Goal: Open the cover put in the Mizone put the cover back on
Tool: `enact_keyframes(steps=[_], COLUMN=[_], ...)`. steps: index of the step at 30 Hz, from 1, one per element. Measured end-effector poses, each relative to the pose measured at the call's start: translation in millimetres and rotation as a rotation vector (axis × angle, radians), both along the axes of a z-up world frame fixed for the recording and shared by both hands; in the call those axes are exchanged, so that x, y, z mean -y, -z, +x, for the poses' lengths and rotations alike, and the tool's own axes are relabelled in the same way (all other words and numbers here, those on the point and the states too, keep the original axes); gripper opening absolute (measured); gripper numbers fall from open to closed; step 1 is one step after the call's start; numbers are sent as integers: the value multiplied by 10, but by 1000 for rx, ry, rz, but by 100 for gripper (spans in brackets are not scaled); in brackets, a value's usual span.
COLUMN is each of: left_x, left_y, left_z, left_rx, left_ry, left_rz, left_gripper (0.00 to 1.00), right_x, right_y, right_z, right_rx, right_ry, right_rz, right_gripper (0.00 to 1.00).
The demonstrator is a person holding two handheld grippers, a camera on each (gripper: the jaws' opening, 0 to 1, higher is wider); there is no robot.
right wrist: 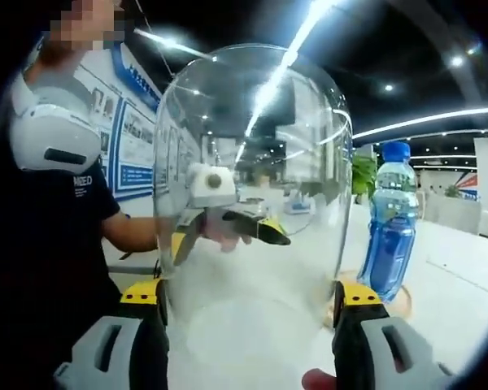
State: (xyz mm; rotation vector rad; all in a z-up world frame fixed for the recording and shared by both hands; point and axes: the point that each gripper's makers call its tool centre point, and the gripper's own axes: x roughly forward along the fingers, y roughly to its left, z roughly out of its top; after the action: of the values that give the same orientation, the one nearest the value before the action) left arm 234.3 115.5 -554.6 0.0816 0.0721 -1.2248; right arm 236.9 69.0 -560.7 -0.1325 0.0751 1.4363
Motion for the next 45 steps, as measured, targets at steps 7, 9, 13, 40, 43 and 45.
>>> enact_keyframes(steps=[7, 9, 13, 40, 43, 45], left_x=[19, 21, 24, 122, 144, 143], left_y=[-6, -3, 2, -11, -21, -16], left_z=[6, 3, 9, -11, -6, 1], left_rx=[-6, -6, 8, 4, 2, 1], left_ry=[10, 11, 20, 58, 53, 54], left_rz=[10, 15, 12, -27, -13, -11], left_gripper=[72, 72, 71, 74, 74, 73], right_x=[-26, -24, -34, -136, -138, -144], right_y=[19, 24, 39, -26, -36, -46], right_z=[21, 19, 35, -26, -32, -42], right_rx=[-21, -22, -39, -46, -44, -43], right_ry=[-20, -16, -17, -38, -40, -38], right_rz=[-20, -10, 25, 157, 153, 137], right_gripper=[80, 80, 81, 88, 88, 88])
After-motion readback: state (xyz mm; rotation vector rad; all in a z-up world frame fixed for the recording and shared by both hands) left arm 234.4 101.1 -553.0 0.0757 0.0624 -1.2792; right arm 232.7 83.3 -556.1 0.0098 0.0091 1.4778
